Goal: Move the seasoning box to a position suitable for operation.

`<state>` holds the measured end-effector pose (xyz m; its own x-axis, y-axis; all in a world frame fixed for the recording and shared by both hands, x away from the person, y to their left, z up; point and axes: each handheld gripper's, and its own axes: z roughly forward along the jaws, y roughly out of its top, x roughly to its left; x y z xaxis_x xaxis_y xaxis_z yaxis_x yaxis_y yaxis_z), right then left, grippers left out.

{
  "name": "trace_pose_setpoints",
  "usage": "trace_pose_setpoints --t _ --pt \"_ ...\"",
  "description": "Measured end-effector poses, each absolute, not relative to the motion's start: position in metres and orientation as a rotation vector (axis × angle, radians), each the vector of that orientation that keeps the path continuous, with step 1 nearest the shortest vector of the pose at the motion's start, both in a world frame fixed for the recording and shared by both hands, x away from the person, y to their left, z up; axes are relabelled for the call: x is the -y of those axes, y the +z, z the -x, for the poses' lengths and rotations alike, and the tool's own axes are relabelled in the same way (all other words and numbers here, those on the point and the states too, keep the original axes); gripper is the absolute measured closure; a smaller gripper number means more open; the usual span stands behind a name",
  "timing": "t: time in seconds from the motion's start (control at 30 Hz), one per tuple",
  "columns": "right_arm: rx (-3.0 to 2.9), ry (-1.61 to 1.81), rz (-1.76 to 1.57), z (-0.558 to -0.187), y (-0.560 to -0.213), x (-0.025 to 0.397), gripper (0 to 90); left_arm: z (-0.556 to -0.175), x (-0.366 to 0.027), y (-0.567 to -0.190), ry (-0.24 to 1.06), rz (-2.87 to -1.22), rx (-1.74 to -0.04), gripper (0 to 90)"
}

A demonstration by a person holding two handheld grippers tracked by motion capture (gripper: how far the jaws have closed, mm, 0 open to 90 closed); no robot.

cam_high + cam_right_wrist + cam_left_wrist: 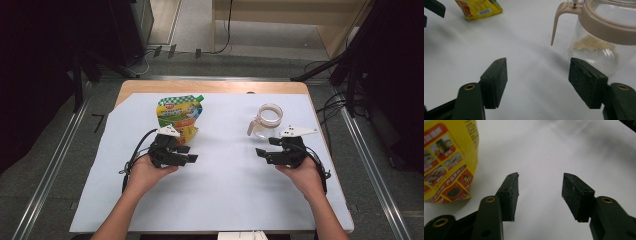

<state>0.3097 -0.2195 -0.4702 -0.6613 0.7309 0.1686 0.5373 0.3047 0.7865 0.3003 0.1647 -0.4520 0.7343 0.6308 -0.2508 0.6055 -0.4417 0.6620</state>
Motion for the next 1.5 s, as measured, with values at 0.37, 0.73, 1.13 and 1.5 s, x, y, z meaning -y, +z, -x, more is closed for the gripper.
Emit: trace_pose_setpoints --t 0.37,0.73,1.13,1.5 --pt "-2.356 1.276 -1.168 -0.311 -0.468 0.222 44.7 -0.288 -0.161 -0.455 0.046 -2.222 -0.842 40.5" --pt "-2.356 1.271 -1.232 -0.310 -0.468 0.224 48.3 -0.289 -0.167 -0.454 0.057 -2.219 -0.840 38.7" --pt "-2.305 1.272 -1.290 -0.314 -0.470 0.230 49.5 -0.287 -0.167 -0.452 0.056 -2.207 -0.830 38.1" --pt "-2.270 1.232 -1.274 -0.319 -0.473 0.236 44.8 -0.284 -0.161 -0.452 0.041 -2.217 -0.796 37.5"
